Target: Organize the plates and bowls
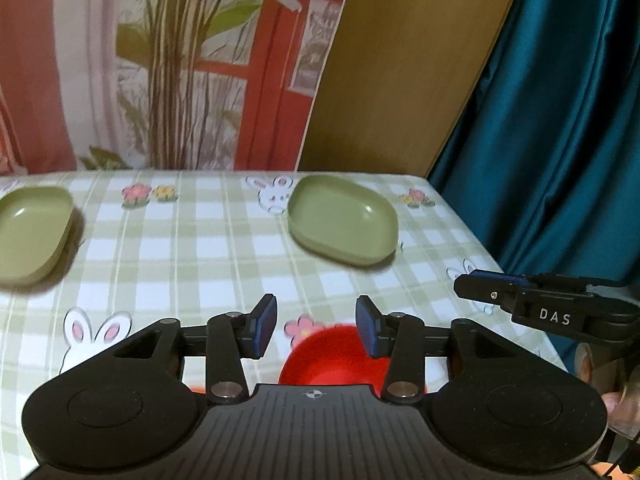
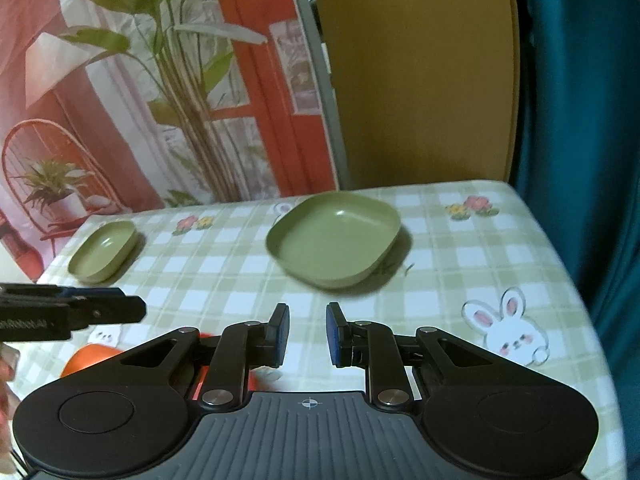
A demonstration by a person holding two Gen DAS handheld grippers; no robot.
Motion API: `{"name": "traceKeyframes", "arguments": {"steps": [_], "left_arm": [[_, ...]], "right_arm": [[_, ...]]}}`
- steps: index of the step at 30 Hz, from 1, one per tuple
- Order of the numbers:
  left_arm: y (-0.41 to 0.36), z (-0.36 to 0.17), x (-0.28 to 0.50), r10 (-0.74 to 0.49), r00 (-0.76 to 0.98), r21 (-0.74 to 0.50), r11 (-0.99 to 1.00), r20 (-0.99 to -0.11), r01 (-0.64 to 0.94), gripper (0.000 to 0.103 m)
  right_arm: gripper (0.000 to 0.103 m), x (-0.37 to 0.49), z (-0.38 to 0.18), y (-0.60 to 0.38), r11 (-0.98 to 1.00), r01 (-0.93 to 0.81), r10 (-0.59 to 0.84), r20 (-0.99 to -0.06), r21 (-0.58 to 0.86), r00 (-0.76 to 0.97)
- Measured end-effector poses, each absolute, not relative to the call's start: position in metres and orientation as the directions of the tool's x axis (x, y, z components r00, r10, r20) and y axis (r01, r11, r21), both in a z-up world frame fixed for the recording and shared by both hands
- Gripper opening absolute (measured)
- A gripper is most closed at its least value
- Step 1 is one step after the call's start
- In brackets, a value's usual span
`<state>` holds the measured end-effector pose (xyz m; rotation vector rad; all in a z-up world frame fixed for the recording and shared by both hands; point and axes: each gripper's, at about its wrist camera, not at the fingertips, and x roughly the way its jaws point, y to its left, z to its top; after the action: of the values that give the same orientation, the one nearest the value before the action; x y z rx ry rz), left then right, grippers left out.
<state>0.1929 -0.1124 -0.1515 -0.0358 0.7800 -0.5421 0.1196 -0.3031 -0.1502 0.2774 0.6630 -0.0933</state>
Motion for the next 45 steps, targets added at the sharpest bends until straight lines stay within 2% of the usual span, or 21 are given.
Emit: {"name": "traceKeyframes", "arguments": {"steps": [5, 17, 25, 35, 36, 37, 40, 45], "left_arm": [[-0.126, -0.149, 0.215, -0.466, 0.6, -0.216, 0.871, -0.65, 0.441, 0.05], [-0.157, -0.176, 0.285, -0.424, 0.546, -0.212, 0.888, -0.723, 0.409, 0.05], [-0.173, -0.199, 0.318, -0.439, 0.506, -0.239, 0.879, -0.743, 0.412, 0.05], [-0.187, -0.221, 0.341, -0.431, 0.462, -0.211, 0.866, -0.775, 0.453, 0.049], [-0.187, -0.223, 0.342, -0.435, 0.456, -0.218, 0.864, -0.776, 0.453, 0.045], [-0.186, -0.224, 0.344, -0.435, 0.456, -0.217, 0.864, -0.776, 0.454, 0.036], [-0.188, -0.229, 0.348, -0.415, 0.46, -0.19, 0.868, -0.785, 0.459, 0.022], [-0.184, -0.232, 0.351, -0.431, 0.46, -0.209, 0.865, -0.777, 0.457, 0.02]], "right_arm": [[0.02, 0.137, -0.155, -0.325, 0.962, 0.177, -0.019, -0.597, 0.207, 0.802], [0.02, 0.201, -0.192, -0.371, 0.946, 0.22, -0.036, -0.598, 0.237, 0.801], [0.02, 0.24, -0.22, -0.397, 0.924, 0.288, -0.082, -0.603, 0.253, 0.794], [0.02, 0.257, -0.243, -0.398, 0.912, 0.291, -0.05, -0.627, 0.289, 0.778], [0.019, 0.258, -0.244, -0.397, 0.912, 0.289, -0.046, -0.629, 0.29, 0.776], [0.019, 0.259, -0.245, -0.396, 0.912, 0.289, -0.044, -0.631, 0.291, 0.774], [0.017, 0.259, -0.246, -0.394, 0.908, 0.3, -0.05, -0.635, 0.293, 0.771], [0.016, 0.258, -0.245, -0.392, 0.9, 0.314, -0.054, -0.635, 0.303, 0.771]]}}
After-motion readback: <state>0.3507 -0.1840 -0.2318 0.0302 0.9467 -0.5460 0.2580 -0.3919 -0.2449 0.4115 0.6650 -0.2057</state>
